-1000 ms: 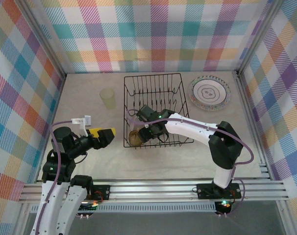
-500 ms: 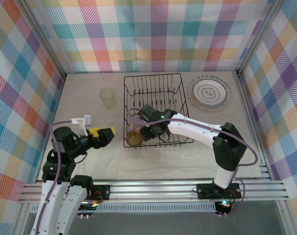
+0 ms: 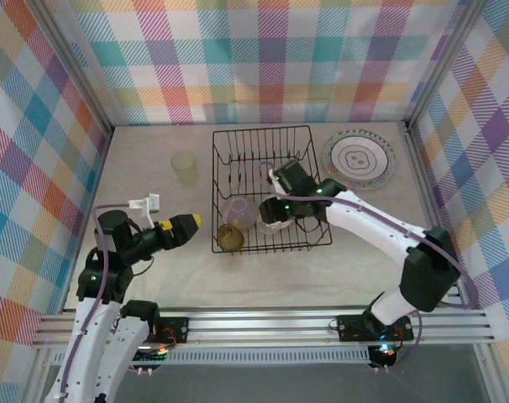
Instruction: Unload the mixed dishes from the dish rack
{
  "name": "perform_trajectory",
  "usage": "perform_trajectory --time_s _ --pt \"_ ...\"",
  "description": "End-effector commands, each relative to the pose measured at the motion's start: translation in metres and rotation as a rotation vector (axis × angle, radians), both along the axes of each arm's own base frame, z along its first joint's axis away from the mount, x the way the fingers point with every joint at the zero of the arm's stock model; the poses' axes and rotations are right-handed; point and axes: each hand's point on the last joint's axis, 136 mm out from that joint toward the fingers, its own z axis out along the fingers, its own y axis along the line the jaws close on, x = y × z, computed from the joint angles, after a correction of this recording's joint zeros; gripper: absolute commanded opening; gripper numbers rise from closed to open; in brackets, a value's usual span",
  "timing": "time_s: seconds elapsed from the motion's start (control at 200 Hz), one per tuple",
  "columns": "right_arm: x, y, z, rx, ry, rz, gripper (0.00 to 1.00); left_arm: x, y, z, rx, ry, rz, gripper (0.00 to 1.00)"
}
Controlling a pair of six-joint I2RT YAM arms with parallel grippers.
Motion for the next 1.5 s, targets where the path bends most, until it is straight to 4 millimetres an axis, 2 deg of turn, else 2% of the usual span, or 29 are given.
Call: perform_trajectory --time_s 0.0,0.175,0.47,0.63,1.06,1.22,1.495 --pt "0.0 0.0 0.03 0.197 0.009 -0.007 0.34 0.001 -0.014 0.015 -0.094 -0.028 -0.061 0.99" --pt "0.002 -0.019 0.057 0.361 0.021 -0.053 0.32 0.011 -0.033 0.019 -0.124 -0.043 -0.113 0.97" --pt "-0.002 -0.038 0.084 0.629 0.095 -0.074 0.32 0.025 -0.096 0.018 -0.114 -0.051 -0.25 0.95" --pt "-0.007 -0.05 0.09 0.758 0.148 -0.07 0.32 0.034 -0.132 0.018 -0.161 -0.042 -0.333 0.91" --pt "-0.025 -0.062 0.1 0.935 0.249 -0.016 0.32 0.048 -0.203 0.037 -0.276 -0.061 -0.471 0.84" --pt "-0.025 -0.064 0.099 0.97 0.271 -0.009 0.32 0.046 -0.218 0.045 -0.33 -0.068 -0.515 0.79" --pt "-0.022 -0.062 0.097 0.995 0.291 0.004 0.32 0.036 -0.218 0.056 -0.42 -0.079 -0.538 0.74"
